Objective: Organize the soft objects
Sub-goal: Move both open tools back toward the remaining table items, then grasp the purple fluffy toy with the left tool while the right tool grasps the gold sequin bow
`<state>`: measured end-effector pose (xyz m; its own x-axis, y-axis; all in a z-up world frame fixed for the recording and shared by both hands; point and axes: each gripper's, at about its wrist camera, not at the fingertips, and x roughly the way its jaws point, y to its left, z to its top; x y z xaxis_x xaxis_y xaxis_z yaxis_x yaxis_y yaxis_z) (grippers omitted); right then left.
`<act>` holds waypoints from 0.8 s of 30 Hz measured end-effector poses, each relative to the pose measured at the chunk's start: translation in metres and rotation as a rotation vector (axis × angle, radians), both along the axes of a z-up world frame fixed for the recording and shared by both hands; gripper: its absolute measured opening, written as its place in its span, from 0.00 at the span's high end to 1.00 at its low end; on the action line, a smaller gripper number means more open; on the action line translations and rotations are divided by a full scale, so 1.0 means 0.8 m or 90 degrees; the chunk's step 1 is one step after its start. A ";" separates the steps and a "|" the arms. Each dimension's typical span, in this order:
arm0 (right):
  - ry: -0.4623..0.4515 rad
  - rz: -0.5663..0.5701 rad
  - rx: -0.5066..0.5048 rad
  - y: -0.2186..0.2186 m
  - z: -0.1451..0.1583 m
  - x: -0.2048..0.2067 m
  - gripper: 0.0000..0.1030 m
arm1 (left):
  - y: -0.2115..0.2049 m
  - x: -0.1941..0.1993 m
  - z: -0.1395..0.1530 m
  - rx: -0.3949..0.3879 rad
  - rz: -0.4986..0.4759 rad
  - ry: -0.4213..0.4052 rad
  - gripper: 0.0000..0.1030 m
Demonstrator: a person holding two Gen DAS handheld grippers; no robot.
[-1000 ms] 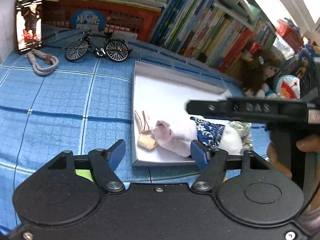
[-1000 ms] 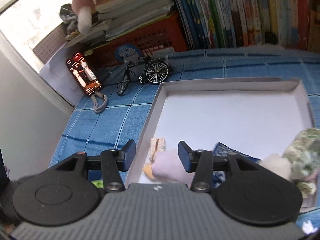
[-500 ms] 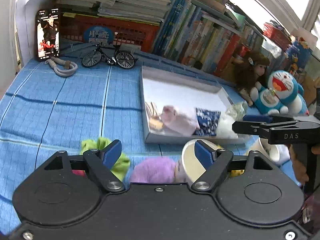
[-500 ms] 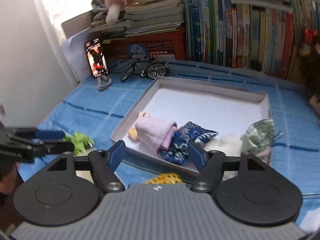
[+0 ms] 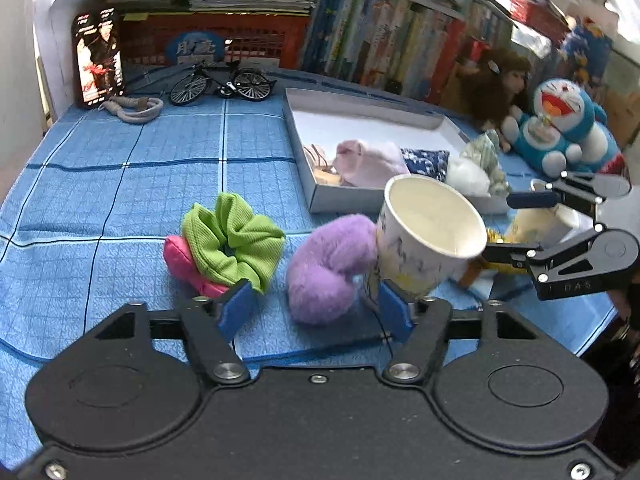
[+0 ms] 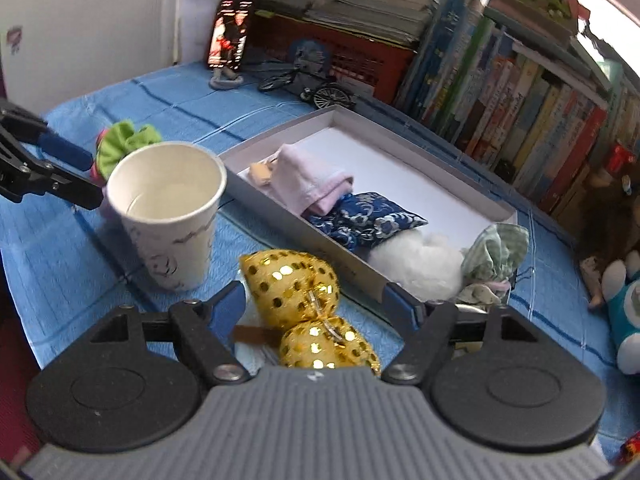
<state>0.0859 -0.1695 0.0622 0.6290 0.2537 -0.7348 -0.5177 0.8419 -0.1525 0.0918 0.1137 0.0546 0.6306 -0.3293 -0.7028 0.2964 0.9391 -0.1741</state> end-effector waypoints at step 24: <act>-0.037 0.004 -0.030 0.029 -0.031 0.001 0.21 | -0.060 0.004 -0.040 0.145 -0.028 -0.130 0.57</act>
